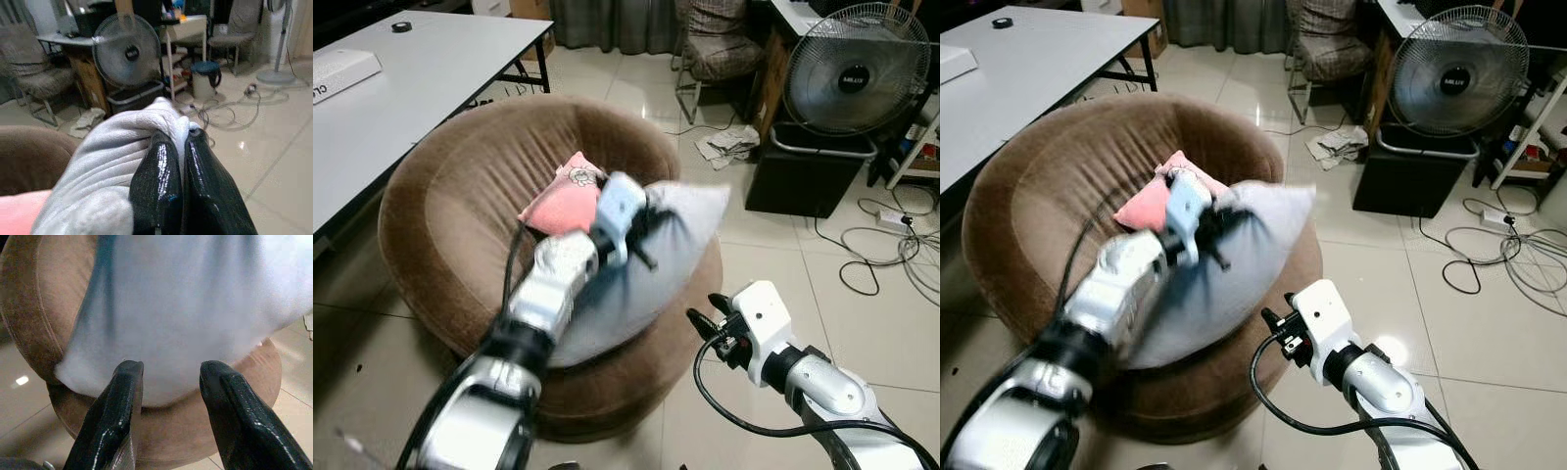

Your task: Move the pillow to the sofa from floor

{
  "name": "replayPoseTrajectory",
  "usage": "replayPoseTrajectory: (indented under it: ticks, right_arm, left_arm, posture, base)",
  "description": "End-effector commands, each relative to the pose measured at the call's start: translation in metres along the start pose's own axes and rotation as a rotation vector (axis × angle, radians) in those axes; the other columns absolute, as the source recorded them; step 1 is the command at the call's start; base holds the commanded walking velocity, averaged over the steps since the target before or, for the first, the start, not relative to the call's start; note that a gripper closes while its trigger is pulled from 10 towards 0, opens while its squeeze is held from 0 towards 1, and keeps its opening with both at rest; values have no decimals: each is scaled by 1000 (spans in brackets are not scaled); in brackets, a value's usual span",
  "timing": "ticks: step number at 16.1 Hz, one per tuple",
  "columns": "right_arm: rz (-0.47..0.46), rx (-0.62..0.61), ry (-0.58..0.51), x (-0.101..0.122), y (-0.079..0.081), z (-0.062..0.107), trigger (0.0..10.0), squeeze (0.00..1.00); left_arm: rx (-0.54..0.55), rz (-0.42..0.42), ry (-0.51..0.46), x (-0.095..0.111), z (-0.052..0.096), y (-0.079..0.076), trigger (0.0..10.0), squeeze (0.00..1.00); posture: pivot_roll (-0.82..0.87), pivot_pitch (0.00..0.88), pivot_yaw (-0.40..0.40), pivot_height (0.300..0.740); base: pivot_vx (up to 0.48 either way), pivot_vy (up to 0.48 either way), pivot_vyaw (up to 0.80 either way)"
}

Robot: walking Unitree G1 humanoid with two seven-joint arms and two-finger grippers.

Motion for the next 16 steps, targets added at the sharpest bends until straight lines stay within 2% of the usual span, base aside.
replayPoseTrajectory:
  ticks: [1, 2, 3, 5, 7, 11, 12, 14, 16]
  right_arm:
    - [4, 19, -20, 7, 3, 1, 10000, 0]
    - [2, 24, -24, 8, 4, 0, 10000, 0]
    - [4, 29, -34, 10, 4, -4, 10000, 0]
    - [10, 37, -44, 12, 4, -9, 10000, 0]
    - [13, 40, -57, 15, 3, -13, 10000, 0]
    - [5, 42, -36, 9, 5, -8, 10000, 0]
    - [-1, 38, -11, 4, 7, 0, 10000, 0]
    - [-8, 29, 15, -2, 9, 15, 10000, 0]
    - [-16, 35, 55, -6, 15, 29, 10000, 0]
  left_arm:
    - [17, 3, -61, 19, -4, 7, 10000, 0]
    - [15, 12, -86, 29, -5, 10, 10000, 0]
    - [2, 31, -152, 48, -8, 12, 10000, 0]
    - [-10, 52, -188, 59, -10, 13, 10000, 0]
    - [-18, 50, -187, 62, -10, 15, 10000, 0]
    - [29, 43, -4, 22, -11, 14, 10000, 0]
    - [69, 62, 71, 0, -11, 11, 10000, 0]
    - [177, 78, 142, -25, -10, 9, 10000, 0]
    - [339, 50, 210, -45, -3, 18, 10000, 0]
  posture:
    - [-111, 0, 44, 740]
    - [-109, 0, 55, 740]
    - [-107, 0, 61, 740]
    - [-105, 0, 69, 740]
    - [-101, 0, 73, 740]
    - [-100, 0, 68, 740]
    - [-111, 0, 62, 740]
    - [-142, 0, 48, 740]
    - [-192, 0, 21, 740]
  base:
    - [0, 0, 0]
    - [0, 0, 0]
    - [0, 0, 0]
    - [0, 0, 0]
    - [0, 0, 0]
    - [0, 0, 0]
    - [0, 0, 0]
    - [0, 0, 0]
    - [0, 0, 0]
Point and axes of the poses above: a point about 5 cm out from each wrist's last joint towards the gripper, its own z axis pointing back from the gripper into the wrist, its own x axis along the axis of the wrist's last joint, y = z × x, the point moved 3 cm from there along -z, pointing out of the wrist towards the gripper, and after that the axes turned 13 degrees about -z, right-handed, at the moved point
